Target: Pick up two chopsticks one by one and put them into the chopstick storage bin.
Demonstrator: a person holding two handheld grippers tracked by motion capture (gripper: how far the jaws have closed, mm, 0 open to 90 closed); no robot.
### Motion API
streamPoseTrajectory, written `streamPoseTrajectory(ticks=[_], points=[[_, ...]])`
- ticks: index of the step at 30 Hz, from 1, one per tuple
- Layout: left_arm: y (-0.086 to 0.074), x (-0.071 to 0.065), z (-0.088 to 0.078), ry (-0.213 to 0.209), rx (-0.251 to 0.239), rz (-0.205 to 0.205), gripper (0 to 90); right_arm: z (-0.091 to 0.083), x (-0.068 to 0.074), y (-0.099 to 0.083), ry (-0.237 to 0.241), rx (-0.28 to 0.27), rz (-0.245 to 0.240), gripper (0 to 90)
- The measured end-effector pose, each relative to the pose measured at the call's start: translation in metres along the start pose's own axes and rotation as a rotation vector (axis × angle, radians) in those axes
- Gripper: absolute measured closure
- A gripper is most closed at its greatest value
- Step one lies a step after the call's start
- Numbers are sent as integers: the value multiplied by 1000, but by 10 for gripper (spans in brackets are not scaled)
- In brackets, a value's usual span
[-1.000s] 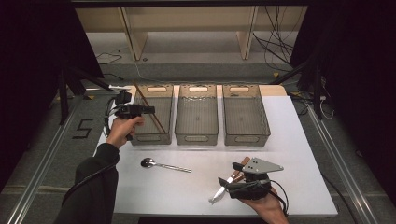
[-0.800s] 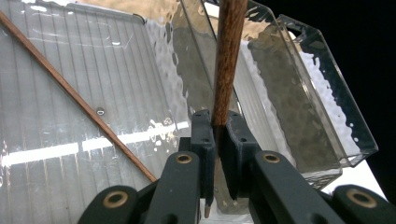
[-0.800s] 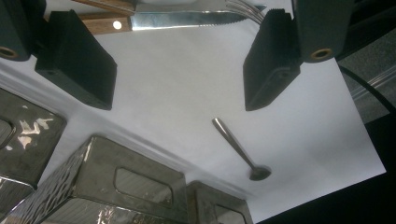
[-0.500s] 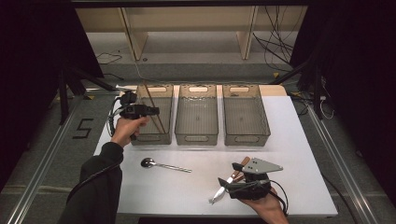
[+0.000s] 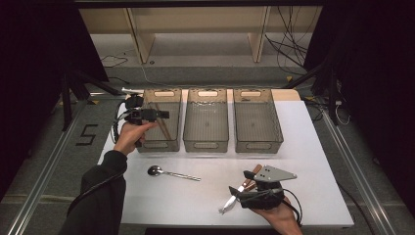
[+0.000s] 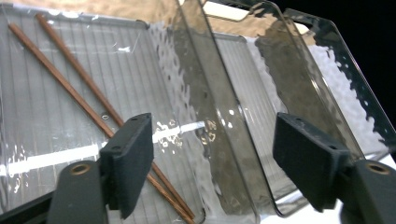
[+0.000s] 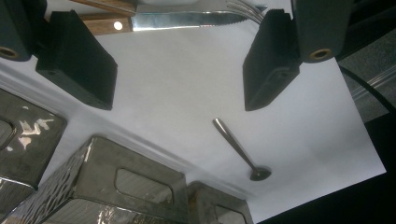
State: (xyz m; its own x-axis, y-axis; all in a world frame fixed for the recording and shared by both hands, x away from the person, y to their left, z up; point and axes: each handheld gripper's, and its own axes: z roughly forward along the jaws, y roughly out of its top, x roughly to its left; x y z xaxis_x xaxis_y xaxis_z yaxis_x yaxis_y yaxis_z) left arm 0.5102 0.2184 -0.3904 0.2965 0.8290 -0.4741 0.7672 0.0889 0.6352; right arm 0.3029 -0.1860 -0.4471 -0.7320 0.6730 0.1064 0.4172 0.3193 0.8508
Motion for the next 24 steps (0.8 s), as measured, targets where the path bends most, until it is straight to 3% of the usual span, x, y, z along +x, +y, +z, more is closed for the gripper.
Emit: streamPoseTrajectory(ticks=[5,13,19,24], points=[[-7,-12,-16,-51,-22,71,261,0,0,0,-2,-1,0,268],[-33,-31,-33,-77,22,232,250,0,0,0,-3,-3,0,268],[-58,-39,-39,-102,38,290,248,0,1,-1,-1,-4,-7,268],[-78,-41,-45,-151,8,287,248,1,2,-1,10,1,-12,268]])
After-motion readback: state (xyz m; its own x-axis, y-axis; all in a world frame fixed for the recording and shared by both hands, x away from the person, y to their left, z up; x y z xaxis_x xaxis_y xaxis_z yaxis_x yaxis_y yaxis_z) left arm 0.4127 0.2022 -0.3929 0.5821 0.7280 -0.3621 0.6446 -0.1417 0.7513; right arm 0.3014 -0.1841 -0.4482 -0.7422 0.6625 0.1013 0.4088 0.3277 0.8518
